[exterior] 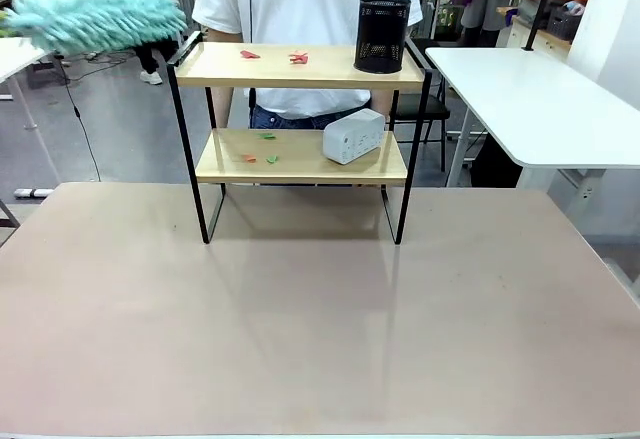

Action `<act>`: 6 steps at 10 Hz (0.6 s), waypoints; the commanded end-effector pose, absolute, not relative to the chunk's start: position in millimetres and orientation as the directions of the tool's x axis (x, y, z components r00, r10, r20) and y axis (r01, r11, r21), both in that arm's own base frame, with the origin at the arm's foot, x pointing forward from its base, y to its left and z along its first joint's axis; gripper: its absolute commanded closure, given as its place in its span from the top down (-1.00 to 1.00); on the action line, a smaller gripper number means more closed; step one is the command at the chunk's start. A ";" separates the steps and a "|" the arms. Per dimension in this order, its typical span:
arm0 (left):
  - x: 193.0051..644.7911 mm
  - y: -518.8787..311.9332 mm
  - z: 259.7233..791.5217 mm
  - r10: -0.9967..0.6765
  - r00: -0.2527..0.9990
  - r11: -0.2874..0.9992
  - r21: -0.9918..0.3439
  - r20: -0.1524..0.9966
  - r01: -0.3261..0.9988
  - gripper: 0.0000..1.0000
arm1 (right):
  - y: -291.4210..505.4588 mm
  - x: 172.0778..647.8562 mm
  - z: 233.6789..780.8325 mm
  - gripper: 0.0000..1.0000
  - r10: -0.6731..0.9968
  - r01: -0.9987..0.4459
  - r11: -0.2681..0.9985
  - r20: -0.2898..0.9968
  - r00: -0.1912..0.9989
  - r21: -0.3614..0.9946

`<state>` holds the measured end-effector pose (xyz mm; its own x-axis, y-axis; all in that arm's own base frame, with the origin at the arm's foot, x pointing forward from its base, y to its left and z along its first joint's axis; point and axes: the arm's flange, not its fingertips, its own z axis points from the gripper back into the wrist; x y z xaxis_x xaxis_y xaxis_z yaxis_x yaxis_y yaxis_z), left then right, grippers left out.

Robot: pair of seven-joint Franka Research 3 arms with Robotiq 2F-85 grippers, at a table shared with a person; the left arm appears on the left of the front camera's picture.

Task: Clean the shelf.
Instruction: Pick up the Duster from the human.

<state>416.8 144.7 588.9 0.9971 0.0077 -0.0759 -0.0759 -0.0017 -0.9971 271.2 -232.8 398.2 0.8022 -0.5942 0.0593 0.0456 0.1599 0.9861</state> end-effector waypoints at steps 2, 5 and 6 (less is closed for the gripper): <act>330.4 165.7 589.9 -0.287 0.953 -0.051 -0.995 0.096 0.085 -0.94 | -231.7 270.0 400.2 1.00 -0.587 0.033 0.164 0.071 0.806 0.986; 303.5 137.0 564.8 -0.518 0.842 0.073 -0.973 0.153 0.221 -0.94 | -231.7 270.0 400.2 1.00 -0.587 0.033 0.164 0.071 0.806 0.986; 307.4 120.0 553.3 -0.517 0.844 0.147 -0.956 0.145 0.254 -0.94 | -231.7 270.0 400.2 1.00 -0.587 0.033 0.164 0.071 0.806 0.986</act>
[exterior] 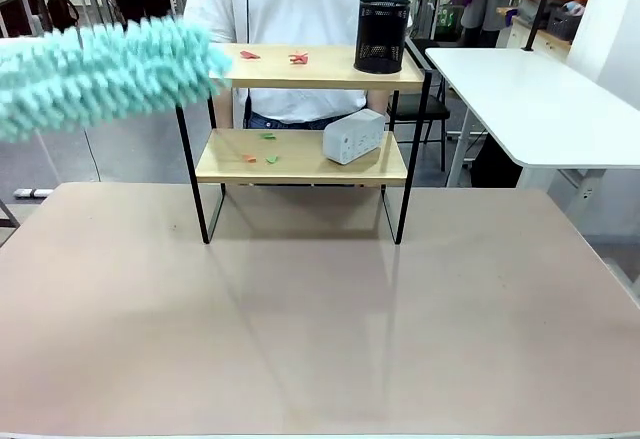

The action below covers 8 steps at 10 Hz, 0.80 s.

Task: Clean the shelf.
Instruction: Pick up the Duster from the human.

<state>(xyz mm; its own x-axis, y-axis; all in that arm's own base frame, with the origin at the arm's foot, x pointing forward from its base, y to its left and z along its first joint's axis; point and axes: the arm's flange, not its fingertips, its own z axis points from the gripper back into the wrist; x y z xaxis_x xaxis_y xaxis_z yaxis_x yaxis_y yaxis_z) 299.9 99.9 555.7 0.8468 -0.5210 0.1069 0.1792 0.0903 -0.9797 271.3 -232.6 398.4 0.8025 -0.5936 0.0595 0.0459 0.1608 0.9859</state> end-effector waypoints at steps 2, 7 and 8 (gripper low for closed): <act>321.0 114.8 533.3 -0.596 0.793 0.238 -0.914 0.130 0.328 -0.94 | -231.7 270.0 400.2 1.00 -0.587 0.033 0.164 0.071 0.806 0.986; 305.4 107.0 542.0 -0.580 0.809 0.206 -0.944 0.096 0.260 -0.94 | -231.7 270.0 400.2 1.00 -0.587 0.033 0.164 0.071 0.806 0.986; 305.4 107.0 542.0 -0.580 0.809 0.206 -0.944 0.096 0.260 -0.94 | -231.7 270.0 400.2 1.00 -0.587 0.033 0.164 0.071 0.806 0.986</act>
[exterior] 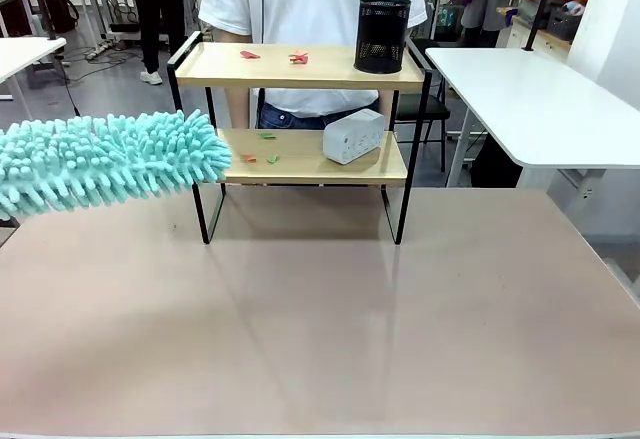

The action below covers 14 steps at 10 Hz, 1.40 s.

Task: Clean the shelf.
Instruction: Pick up the Duster from the human, then clean the specific tier of the Shelf with the Duster once objects are removed.

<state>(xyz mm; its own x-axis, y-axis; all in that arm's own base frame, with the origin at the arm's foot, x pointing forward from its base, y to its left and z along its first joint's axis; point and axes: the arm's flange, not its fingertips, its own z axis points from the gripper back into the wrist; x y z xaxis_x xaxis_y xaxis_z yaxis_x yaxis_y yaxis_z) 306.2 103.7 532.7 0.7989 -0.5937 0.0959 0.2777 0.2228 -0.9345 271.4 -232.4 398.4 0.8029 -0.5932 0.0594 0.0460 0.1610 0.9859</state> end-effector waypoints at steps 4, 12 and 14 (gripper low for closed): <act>306.1 103.6 532.7 -0.594 0.799 0.224 -0.934 0.095 0.278 -0.75 | -231.7 270.0 400.2 1.00 -0.587 0.033 0.164 0.071 0.806 0.986; 306.1 103.6 532.7 -0.594 0.799 0.224 -0.934 0.095 0.278 -0.75 | -231.7 270.0 400.2 1.00 -0.587 0.033 0.164 0.071 0.806 0.986; 306.1 103.6 532.7 -0.594 0.799 0.224 -0.934 0.095 0.278 -0.75 | -231.7 270.0 400.2 1.00 -0.587 0.033 0.164 0.071 0.806 0.986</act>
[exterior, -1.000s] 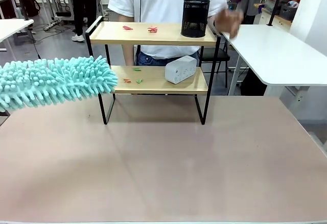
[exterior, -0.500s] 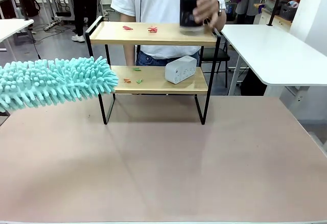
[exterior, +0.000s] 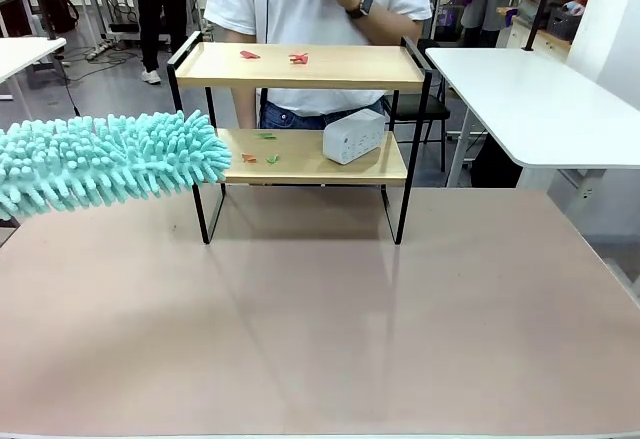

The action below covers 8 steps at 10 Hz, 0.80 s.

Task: Clean the shelf.
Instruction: Clean the specific tier of the Shelf with the Duster once objects are removed.

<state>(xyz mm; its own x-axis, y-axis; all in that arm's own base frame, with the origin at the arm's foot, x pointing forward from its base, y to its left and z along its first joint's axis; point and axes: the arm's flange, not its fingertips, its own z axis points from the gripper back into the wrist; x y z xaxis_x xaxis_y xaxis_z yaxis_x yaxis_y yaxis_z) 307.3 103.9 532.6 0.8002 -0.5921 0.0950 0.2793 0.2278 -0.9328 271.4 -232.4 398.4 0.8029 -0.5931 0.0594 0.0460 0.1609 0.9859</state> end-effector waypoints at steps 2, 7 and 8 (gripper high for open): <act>306.1 103.6 532.7 -0.594 0.799 0.224 -0.934 0.095 0.278 -0.75 | -231.7 270.0 400.2 1.00 -0.587 0.033 0.164 0.071 0.806 0.986; 304.9 90.4 563.0 -0.509 0.856 0.326 -0.901 0.089 0.288 -0.75 | -231.7 270.0 400.2 1.00 -0.587 0.033 0.164 0.071 0.806 0.986; 305.3 74.4 598.8 -0.460 0.880 0.362 -0.881 0.114 0.303 -0.75 | -231.7 270.0 400.2 1.00 -0.587 0.033 0.164 0.071 0.806 0.986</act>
